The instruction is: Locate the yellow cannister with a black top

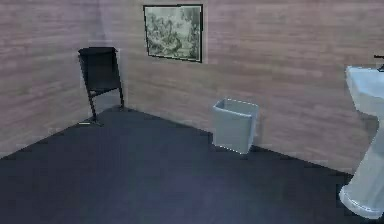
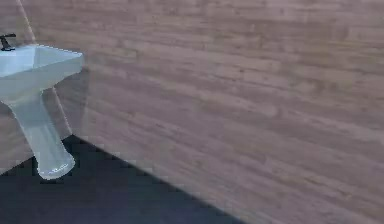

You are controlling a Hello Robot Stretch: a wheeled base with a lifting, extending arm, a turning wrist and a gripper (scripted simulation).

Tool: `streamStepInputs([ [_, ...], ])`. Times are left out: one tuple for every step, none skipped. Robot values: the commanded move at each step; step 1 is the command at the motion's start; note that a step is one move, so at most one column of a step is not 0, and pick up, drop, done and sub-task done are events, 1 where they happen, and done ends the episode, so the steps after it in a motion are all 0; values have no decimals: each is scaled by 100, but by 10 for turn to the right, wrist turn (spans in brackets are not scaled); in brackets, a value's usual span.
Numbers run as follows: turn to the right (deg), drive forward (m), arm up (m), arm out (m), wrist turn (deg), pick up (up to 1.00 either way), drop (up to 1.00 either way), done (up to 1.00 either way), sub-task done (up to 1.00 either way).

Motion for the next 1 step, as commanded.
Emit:
streamStepInputs([
  [-450,0,0,0,0,0,0,0,0],
])
